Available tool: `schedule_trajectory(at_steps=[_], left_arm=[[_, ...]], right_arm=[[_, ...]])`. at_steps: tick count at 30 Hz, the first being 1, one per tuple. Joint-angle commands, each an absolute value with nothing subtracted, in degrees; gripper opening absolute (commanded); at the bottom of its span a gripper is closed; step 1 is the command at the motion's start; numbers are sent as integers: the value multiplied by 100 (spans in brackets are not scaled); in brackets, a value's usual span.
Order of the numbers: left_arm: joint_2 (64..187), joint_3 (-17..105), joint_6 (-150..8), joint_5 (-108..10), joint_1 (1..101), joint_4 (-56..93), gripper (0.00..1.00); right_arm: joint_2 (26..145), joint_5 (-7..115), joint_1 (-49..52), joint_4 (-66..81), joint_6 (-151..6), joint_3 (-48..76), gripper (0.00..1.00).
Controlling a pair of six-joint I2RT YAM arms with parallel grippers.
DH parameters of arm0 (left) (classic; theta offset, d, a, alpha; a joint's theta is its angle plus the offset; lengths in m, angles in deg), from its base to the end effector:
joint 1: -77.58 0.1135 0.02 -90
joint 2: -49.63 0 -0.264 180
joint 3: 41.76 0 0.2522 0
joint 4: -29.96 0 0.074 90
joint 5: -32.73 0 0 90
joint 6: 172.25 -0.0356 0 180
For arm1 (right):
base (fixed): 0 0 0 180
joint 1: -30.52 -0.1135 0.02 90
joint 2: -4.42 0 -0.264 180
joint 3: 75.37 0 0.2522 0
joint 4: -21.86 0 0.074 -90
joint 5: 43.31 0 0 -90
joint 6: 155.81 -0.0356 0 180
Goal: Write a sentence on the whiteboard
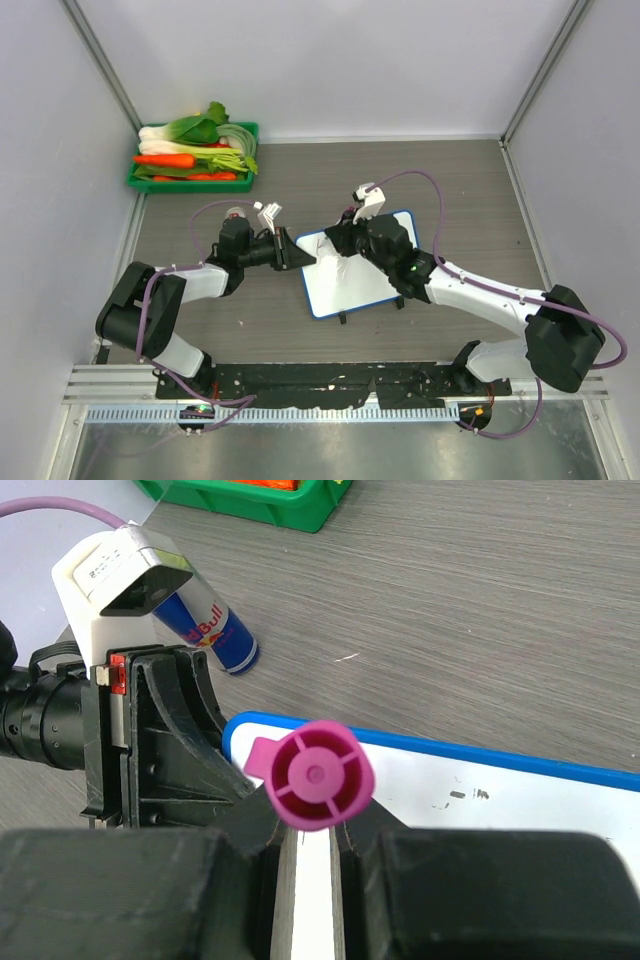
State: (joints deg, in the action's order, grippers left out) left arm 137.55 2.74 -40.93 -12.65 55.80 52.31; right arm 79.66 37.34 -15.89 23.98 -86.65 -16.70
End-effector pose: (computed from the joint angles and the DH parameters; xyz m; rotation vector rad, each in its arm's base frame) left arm 0.2566 -0.1294 0.1683 0.2203 2.1107 -1.4479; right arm 0.2111 0.2134 0.2696 -0.2982 1.8493 0.6750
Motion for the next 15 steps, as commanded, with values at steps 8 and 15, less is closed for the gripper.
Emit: schedule_trajectory(at_steps=[8,15], left_arm=[[13937,267,-4656,-1596,5508,4705,0],[13946,276,-4656,-1588,5508,4705,0]], right_arm=[[7763,3148,-1562,2260,-8436,-1546,1],[7570,3350,-1562,2357,-8541,-1450,1]])
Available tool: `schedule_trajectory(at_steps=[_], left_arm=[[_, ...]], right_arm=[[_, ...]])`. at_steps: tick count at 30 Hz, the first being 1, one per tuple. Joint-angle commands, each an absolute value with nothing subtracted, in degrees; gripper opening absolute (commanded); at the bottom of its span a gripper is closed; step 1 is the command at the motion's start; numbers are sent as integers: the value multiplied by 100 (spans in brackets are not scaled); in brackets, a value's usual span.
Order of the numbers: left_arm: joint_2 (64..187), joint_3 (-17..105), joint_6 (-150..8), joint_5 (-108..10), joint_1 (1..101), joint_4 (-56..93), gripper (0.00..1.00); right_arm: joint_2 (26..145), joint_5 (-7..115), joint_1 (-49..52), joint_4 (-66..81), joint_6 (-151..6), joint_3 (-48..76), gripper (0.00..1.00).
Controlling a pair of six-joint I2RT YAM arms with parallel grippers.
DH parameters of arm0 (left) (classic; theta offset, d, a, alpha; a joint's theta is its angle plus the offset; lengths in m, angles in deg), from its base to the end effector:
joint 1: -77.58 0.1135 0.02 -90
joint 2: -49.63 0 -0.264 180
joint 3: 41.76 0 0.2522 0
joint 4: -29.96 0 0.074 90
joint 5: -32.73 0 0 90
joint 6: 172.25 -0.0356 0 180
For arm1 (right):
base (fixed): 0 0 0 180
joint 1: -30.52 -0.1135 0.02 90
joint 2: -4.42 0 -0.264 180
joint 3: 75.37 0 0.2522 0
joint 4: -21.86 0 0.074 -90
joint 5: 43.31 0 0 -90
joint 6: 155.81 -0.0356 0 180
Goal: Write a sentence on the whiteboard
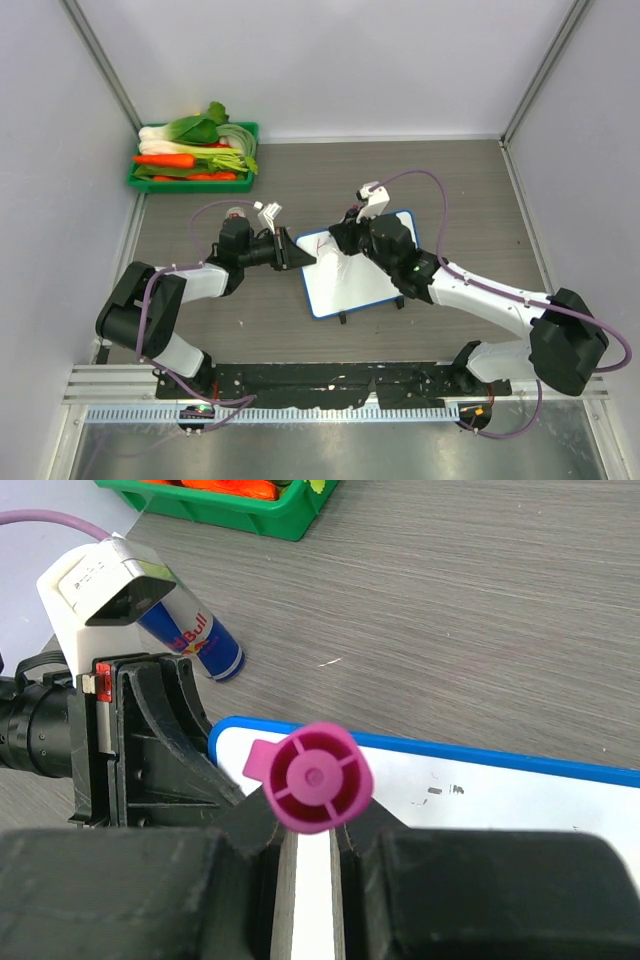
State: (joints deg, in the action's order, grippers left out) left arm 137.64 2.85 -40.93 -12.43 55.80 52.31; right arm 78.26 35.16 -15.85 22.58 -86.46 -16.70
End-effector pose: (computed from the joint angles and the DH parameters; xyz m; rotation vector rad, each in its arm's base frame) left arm 0.2569 -0.1297 0.1684 0.2236 2.1104 -1.4515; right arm 0.2090 0.2089 0.2739 -0.2721 1.8457 0.6392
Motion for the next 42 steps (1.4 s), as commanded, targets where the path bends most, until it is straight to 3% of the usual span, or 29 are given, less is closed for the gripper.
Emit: schedule_trajectory(at_steps=[1,42], left_arm=[[13946,276,-4656,-1588,5517,4705,0],[13972,303,-4665,-1570,5517,4687,0]], right_arm=[[7561,3350,-1562,2374,-8567,-1423,1],[7895,3280,-1562,2129,-8453,-1581,1]])
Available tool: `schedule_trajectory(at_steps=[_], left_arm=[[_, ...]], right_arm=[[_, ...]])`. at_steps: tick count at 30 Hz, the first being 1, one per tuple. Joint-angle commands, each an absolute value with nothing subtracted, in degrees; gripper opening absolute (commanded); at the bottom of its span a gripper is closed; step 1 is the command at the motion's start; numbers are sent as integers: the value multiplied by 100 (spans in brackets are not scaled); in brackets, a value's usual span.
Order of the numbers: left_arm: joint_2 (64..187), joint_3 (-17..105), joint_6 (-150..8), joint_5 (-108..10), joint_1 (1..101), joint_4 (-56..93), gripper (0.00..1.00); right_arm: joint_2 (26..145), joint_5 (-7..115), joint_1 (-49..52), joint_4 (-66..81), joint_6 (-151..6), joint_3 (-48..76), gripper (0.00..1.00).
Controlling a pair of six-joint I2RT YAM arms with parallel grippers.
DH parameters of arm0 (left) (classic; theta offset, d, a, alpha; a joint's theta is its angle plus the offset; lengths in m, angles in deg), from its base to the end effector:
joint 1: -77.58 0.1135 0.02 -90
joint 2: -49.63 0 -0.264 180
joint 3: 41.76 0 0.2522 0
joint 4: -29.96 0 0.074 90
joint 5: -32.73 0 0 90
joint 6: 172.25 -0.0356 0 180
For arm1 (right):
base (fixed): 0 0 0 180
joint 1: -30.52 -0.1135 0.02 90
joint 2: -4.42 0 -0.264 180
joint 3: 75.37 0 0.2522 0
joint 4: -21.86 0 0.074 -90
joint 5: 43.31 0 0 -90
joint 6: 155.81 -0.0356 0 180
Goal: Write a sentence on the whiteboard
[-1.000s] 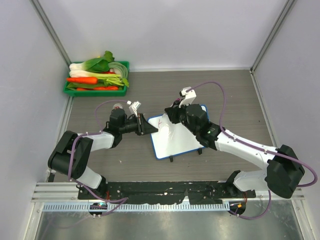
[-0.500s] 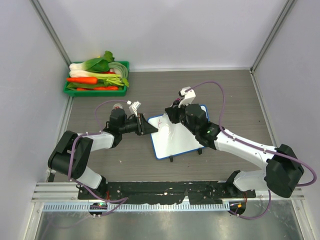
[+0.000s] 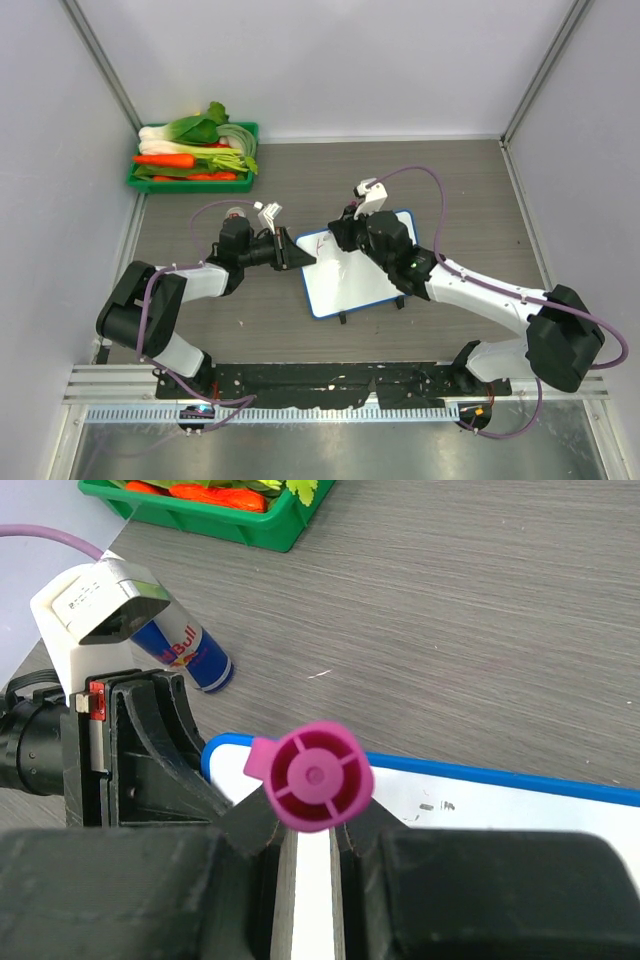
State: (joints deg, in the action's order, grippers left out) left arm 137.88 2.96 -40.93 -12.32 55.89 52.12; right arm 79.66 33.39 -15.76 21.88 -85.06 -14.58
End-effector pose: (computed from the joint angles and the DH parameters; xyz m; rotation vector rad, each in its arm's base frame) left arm 0.2575 -0.1295 0.1675 0.2206 2.1159 -1.4523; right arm 0.2148 0.2127 0.2788 -0.2697 1.8372 0.5946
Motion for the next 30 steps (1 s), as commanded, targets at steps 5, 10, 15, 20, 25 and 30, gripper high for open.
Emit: schedule_trajectory(at_steps=[5,10,15,20,25,30], left_arm=[[13972,303,-4665,-1552,5517,4687,0],[13981,303,-4674,-1561,5517,4687,0],[13981,303,-4665,-1552,5517,4687,0],[13981,303,-4674,-1552,5517,4687,0],[13990,303,-4665,-1552,5508,4687,0],[13999,311,-4665,-1561,5517,4678,0]], right_arm=[[7816,3332,-1562,2032,-8453,-1678,1],[7781,3394,-1562,1953,-8480,-1722,1],[7719,3482,-1562,1926,-8506,-1836,1],[7684,3587,-1571,1856,-8515,-1880,1],[7614,3614,-1562,1847,-8532,-1907,1],[7491,3754,-1571,1856,-8585,-1749,2]])
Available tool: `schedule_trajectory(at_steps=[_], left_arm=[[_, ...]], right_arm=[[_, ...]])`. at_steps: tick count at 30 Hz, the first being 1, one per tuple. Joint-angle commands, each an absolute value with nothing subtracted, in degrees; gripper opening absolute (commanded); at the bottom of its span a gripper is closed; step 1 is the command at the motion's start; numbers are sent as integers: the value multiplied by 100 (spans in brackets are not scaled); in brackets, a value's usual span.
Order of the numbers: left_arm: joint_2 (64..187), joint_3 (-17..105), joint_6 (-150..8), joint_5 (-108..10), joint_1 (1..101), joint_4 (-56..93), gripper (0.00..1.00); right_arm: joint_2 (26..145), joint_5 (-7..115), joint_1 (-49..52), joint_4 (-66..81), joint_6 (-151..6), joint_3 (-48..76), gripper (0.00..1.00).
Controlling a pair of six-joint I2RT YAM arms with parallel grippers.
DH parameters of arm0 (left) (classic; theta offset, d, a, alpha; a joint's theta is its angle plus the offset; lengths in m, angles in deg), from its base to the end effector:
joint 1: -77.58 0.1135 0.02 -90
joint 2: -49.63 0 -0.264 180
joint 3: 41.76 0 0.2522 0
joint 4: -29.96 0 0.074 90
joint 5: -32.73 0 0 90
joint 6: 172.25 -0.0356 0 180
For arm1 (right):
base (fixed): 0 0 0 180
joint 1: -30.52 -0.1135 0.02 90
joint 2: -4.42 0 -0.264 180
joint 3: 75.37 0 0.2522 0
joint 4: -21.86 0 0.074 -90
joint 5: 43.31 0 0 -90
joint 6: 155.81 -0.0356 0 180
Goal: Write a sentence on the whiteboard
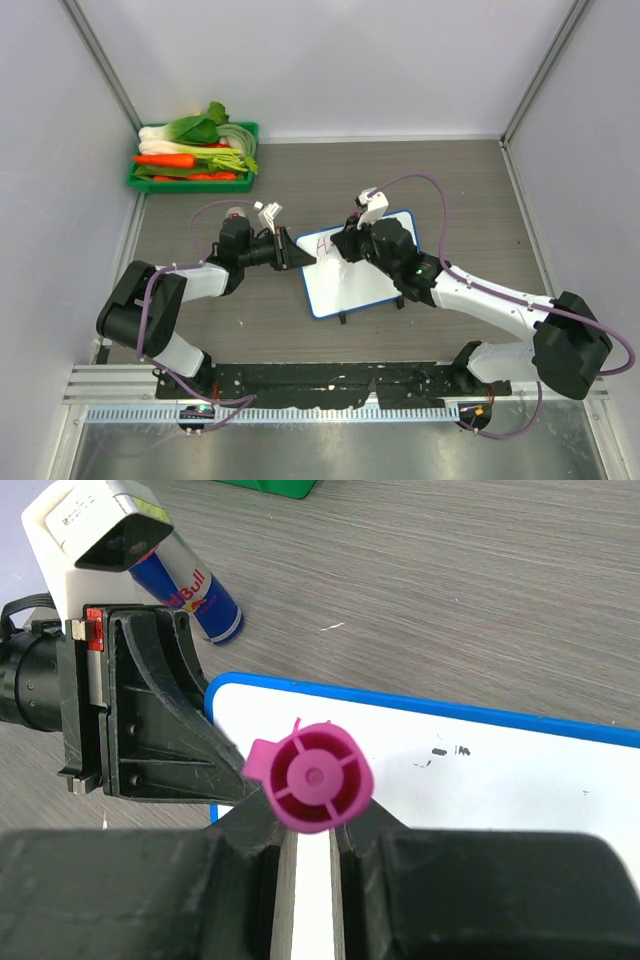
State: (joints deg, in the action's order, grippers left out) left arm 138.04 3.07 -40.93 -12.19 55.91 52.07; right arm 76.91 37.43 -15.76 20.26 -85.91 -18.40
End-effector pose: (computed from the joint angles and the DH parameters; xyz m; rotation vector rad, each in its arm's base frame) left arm 0.2580 -0.1296 0.1673 0.2212 2.1176 -1.4542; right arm 0.2031 0.2041 0.2657 -0.3219 1.8896 0.6437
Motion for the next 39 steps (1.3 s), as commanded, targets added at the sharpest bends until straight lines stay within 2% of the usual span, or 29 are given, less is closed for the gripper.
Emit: schedule_trajectory(at_steps=[1,5,15,39], left_arm=[[13999,311,-4674,-1552,5517,4678,0],[13999,320,-4674,-1544,5517,4678,0],[14007,329,-4674,-1552,5517,4669,0],[14007,329,-4674,-1535,5517,4661,0]], right_arm=[[7456,3789,-1562,1856,-8620,-1731,1],[7324,3869,-1562,1873,-8682,-1582,1],[7367,3184,-1571,1988,-8576,-1502,1],[7596,2876,-1562,2269,-8682,-1546,2]])
